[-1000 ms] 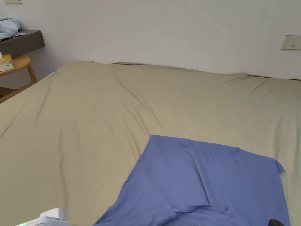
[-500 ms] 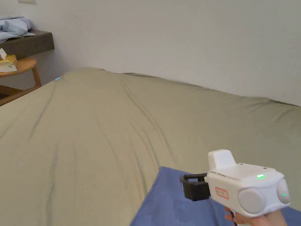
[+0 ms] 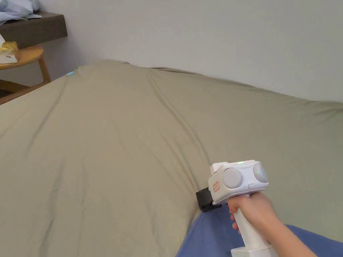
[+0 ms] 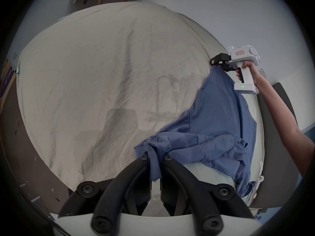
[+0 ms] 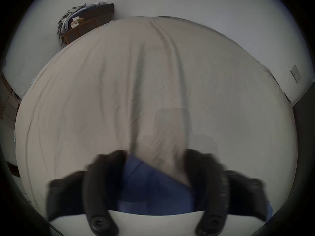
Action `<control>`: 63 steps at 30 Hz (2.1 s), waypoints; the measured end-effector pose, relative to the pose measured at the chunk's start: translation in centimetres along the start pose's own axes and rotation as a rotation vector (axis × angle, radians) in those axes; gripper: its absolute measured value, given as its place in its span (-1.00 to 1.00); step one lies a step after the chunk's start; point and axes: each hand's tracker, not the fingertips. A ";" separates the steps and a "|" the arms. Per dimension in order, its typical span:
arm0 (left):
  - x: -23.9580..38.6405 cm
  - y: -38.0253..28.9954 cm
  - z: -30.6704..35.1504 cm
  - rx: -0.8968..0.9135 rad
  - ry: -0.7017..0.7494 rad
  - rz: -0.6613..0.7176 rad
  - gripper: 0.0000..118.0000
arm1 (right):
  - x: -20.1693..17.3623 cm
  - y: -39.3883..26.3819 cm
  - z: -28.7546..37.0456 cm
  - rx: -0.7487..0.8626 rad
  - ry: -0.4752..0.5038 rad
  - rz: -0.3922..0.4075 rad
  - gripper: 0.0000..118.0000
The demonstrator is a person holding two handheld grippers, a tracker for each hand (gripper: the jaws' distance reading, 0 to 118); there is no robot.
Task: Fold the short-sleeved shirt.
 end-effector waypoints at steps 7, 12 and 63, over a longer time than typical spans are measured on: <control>0.3 -0.9 0.3 0.019 -0.019 -0.044 -0.87 | 0.3 -3.6 2.8 0.098 0.058 -0.084 -0.89; 0.8 -1.1 1.4 0.045 -0.032 -0.068 -0.87 | 1.1 -4.5 7.6 0.263 0.099 -0.116 -0.89; 29.5 23.3 40.6 1.200 -0.664 -0.409 -0.87 | 6.9 -25.9 77.4 1.677 -0.647 -0.258 -0.90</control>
